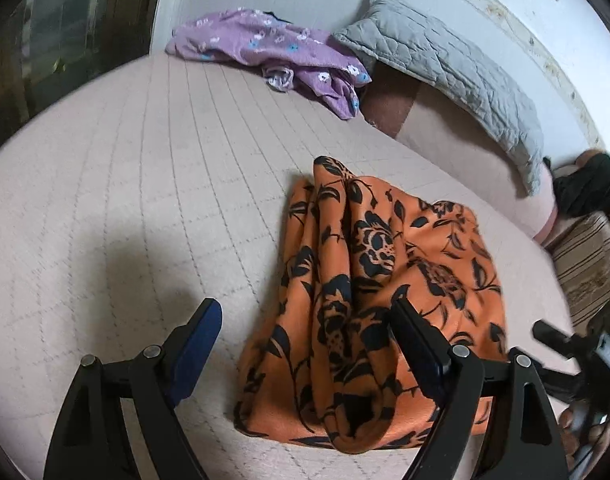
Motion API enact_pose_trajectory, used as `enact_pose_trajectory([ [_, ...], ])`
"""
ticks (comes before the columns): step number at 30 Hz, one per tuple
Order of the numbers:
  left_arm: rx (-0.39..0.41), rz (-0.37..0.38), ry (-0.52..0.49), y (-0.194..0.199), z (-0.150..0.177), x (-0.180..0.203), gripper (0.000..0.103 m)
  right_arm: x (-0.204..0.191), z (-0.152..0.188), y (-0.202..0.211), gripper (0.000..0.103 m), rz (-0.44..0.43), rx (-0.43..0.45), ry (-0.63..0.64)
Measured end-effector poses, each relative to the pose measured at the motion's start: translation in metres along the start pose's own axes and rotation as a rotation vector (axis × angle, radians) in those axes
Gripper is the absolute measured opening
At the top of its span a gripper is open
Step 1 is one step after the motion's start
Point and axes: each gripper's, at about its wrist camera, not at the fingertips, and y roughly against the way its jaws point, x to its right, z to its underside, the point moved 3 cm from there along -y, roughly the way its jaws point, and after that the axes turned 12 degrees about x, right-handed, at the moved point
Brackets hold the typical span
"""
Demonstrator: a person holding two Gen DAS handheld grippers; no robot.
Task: Fold small clothes
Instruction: 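Press the blouse bundle with the right tool while the left tool grasps its edge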
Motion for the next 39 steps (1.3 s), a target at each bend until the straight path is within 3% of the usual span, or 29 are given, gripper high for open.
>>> enact_pose_trajectory([
  [8, 0.004, -0.029, -0.105, -0.002, 0.004, 0.011, 0.086, 0.012, 0.006, -0.027, 0.074, -0.004, -0.071, -0.045],
  [13, -0.034, 0.022, -0.123, -0.006, 0.009, 0.018, 0.086, 0.023, 0.012, -0.049, 0.074, -0.026, -0.121, -0.102],
  [21, -0.048, 0.033, -0.138, -0.010, 0.012, 0.024, 0.086, 0.025, 0.012, -0.057, 0.073, -0.119, -0.105, -0.125],
  [39, -0.078, 0.012, -0.161, -0.024, 0.019, 0.034, 0.089, 0.014, 0.015, -0.073, 0.073, -0.187, -0.100, -0.100],
])
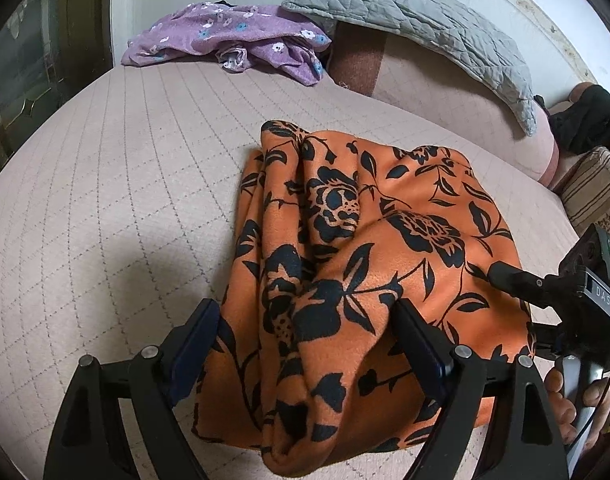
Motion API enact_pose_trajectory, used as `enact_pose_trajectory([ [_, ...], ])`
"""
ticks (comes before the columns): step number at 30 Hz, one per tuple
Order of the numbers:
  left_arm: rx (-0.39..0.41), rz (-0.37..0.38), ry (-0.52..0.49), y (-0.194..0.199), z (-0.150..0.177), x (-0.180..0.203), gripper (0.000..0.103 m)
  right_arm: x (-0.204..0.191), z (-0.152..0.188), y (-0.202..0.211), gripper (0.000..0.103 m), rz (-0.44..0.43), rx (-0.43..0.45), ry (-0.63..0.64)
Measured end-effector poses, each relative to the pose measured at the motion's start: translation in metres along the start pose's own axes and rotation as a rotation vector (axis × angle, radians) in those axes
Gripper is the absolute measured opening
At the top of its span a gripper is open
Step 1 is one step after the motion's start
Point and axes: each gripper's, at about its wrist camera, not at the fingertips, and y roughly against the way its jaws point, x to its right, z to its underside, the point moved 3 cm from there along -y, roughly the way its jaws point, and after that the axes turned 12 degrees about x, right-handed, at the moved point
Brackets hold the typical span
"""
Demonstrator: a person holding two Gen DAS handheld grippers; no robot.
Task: Fold small clothes
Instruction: 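Press the blouse bundle with the right tool while the left tool grasps its edge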
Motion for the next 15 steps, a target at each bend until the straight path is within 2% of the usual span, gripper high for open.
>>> enact_pose_trajectory([
  [5, -0.020, 0.020, 0.031, -0.006, 0.001, -0.002, 0.092, -0.001, 0.001, -0.003, 0.072, -0.010, 0.005, 0.007],
  [15, -0.074, 0.104, 0.155, -0.020, 0.002, -0.009, 0.100, -0.002, 0.000, -0.007, 0.072, -0.012, 0.009, 0.009],
])
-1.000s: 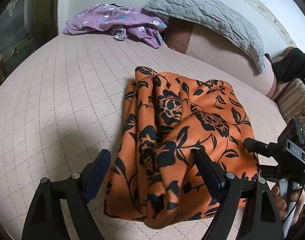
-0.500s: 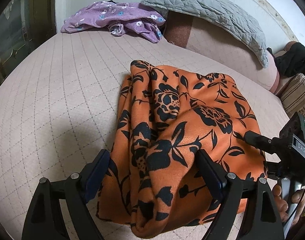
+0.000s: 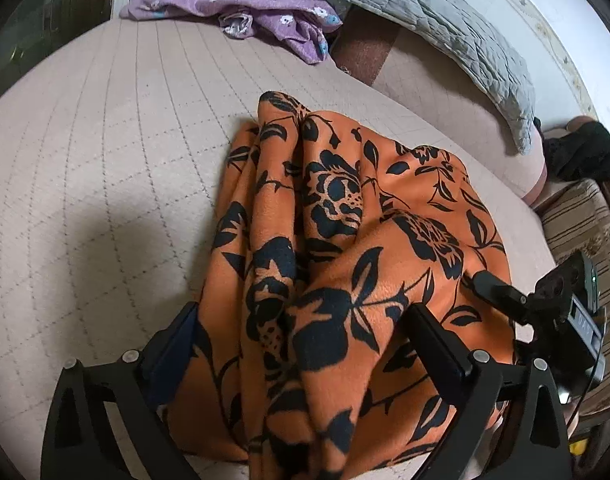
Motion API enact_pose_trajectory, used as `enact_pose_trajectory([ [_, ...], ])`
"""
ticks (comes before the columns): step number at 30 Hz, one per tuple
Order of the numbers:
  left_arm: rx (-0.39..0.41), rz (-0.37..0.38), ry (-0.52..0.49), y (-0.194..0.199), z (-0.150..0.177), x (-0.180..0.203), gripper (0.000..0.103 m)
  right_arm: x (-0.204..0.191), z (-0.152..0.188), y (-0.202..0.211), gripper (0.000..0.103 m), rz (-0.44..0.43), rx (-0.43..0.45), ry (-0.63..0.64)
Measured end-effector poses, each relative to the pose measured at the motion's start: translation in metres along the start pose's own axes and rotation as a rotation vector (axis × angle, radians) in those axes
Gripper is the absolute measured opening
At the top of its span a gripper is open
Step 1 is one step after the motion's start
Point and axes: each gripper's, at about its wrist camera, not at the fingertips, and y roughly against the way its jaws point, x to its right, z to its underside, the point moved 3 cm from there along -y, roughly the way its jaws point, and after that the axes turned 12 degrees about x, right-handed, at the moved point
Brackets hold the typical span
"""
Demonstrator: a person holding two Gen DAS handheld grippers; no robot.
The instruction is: Fold small clothes
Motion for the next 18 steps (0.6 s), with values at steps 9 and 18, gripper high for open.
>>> enact_pose_trajectory([
  [9, 0.019, 0.088, 0.131, -0.004, -0.006, -0.007, 0.100, -0.004, 0.001, -0.002, 0.068, 0.013, 0.009, 0.020],
  [18, 0.069, 0.088, 0.119, 0.001, -0.007, -0.002, 0.052, -0.014, 0.004, -0.001, 0.050, 0.066, 0.040, 0.087],
])
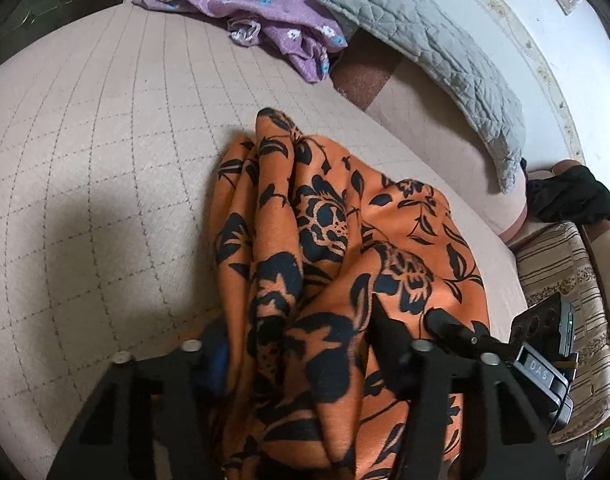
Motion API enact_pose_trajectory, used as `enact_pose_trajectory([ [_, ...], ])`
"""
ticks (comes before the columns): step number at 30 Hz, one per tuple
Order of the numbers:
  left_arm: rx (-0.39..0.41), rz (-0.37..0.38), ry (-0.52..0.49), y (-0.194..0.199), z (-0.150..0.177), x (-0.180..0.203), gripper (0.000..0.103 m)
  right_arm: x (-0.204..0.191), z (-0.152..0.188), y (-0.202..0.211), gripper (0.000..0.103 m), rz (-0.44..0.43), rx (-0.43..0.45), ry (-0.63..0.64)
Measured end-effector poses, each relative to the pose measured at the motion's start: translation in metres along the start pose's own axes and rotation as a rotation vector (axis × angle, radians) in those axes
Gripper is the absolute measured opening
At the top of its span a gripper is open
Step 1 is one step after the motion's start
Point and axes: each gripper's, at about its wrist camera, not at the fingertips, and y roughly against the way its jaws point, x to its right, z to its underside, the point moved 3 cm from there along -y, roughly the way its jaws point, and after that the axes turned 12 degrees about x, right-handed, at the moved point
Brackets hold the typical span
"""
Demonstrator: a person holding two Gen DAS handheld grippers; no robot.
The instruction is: Fold small clothes
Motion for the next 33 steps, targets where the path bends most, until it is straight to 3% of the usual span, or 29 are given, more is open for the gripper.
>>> enact_pose_trajectory([
  [5, 0.035, 0.019, -0.012, 0.009, -0.001, 0.004, 0.041, -0.020, -0.003, 0.016, 0.043, -0.017, 0.041, 0.075],
  [13, 0.026, 0.087, -0.034, 0.019, 0.016, 0.031, 0.038, -0.032, -0.013, 0.058, 0.042, -0.009, 0.104, 0.140],
  [27, -0.043, 0.141, -0.180, 0.034, 0.089, 0.112, 0.036, 0.014, -0.008, 0.158, 0.042, 0.050, 0.135, 0.141],
  [33, -0.056, 0.108, -0.233, 0.037, 0.110, 0.126, 0.036, 0.042, 0.005, 0.175, 0.042, 0.031, 0.121, 0.069],
])
